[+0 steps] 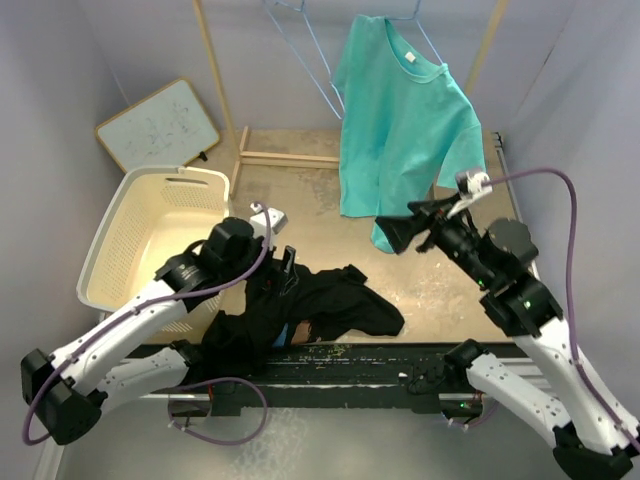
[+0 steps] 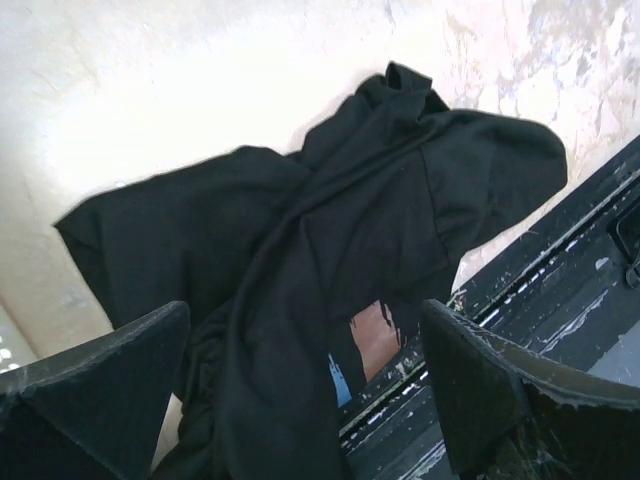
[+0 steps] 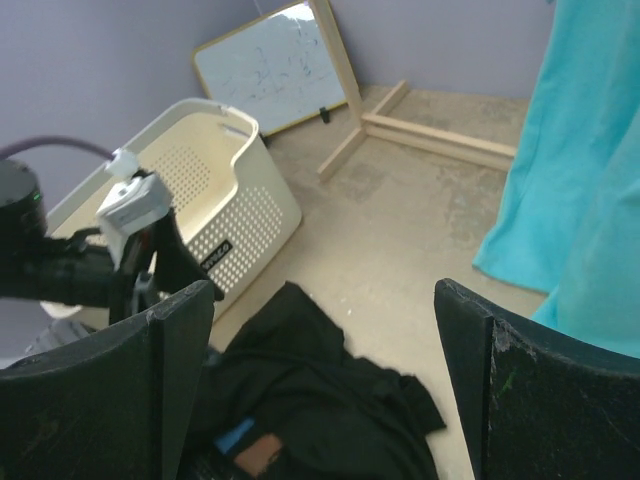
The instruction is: Remove the t-shirt from the hanger
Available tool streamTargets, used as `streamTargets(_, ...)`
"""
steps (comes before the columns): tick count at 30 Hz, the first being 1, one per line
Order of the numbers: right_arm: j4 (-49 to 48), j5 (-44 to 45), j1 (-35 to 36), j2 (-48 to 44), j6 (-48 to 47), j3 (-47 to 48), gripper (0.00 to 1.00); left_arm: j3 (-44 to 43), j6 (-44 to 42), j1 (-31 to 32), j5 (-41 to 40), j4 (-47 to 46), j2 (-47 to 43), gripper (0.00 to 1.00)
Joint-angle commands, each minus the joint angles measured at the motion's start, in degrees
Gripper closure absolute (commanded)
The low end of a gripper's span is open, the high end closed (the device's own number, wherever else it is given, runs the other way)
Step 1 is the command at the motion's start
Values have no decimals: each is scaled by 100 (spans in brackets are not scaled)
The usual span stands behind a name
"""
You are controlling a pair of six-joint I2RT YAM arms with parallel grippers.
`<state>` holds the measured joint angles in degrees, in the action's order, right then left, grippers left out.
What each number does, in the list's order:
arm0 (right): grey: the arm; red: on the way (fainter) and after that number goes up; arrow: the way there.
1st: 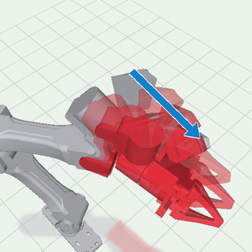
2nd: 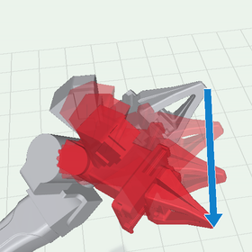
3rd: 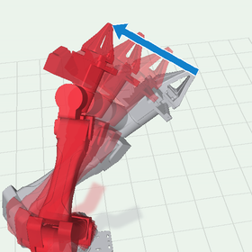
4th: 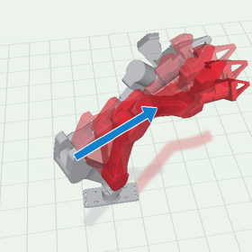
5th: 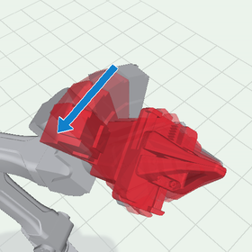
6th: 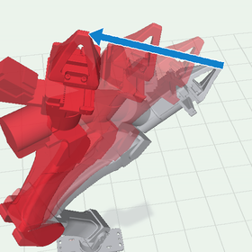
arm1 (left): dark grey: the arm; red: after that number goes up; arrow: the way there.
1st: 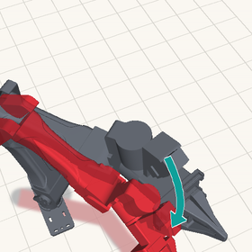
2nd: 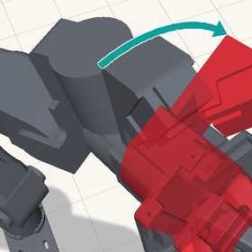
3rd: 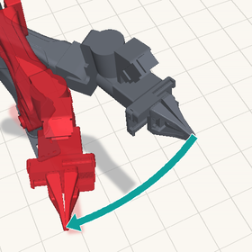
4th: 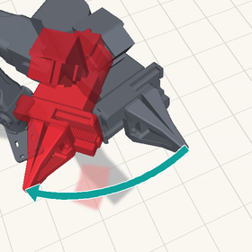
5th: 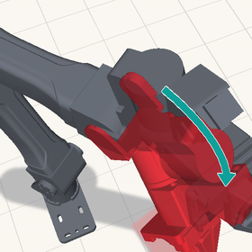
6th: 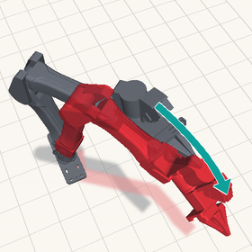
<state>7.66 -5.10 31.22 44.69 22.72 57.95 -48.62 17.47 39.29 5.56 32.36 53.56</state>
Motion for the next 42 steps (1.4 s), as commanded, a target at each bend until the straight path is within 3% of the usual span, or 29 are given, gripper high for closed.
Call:
streamTargets(1, 523, 46, 28, -755, 204, -595, 8, -118, 315, 517, -311, -44, 520, 1)
streamTargets(5, 847, 47, 33, -1281, 155, -1040, 8, -335, 417, 1166, -1211, 417, 1395, 1)
streamTargets(9, 984, 73, 33, -1692, 145, -1355, 8, -418, 432, 1291, -1514, 644, 1881, 1)
streamTargets(18, 957, -20, 29, -1981, 124, -1471, 8, -278, 509, 1340, -1506, 116, 2308, 1)
streamTargets(26, 974, -61, 33, -2073, 84, -1448, 8, -65, 763, 1453, -1346, -553, 3312, 0)
streamTargets(27, 974, -57, 33, -2083, 85, -1453, 8, -59, 787, 1458, -1336, -547, 3429, 3)
streamTargets(29, 981, -45, 33, -2086, 88, -1449, 8, -112, 904, 1456, -1482, -434, 3541, 29)
streamTargets(30, 975, -36, 33, -2085, 92, -1448, 8, -167, 939, 1459, -1533, -360, 3530, 58)
streamTargets(31, 974, -31, 29, -2082, 84, -1446, 8, -256, 1017, 1459, -1664, -200, 3480, 93)
streamTargets(32, 974, -20, 32, -2079, 84, -1453, 8, -373, 1113, 1452, -1916, 10, 3361, 100)
streamTargets(37, 979, 32, 32, -2061, 97, -1454, 8, -1335, 1150, 1446, -2753, 918, 2430, 100)
streamTargets(42, 983, 88, 32, -2014, 101, -1428, 8, -3192, 915, 1318, -3819, 1830, 1636, 100)
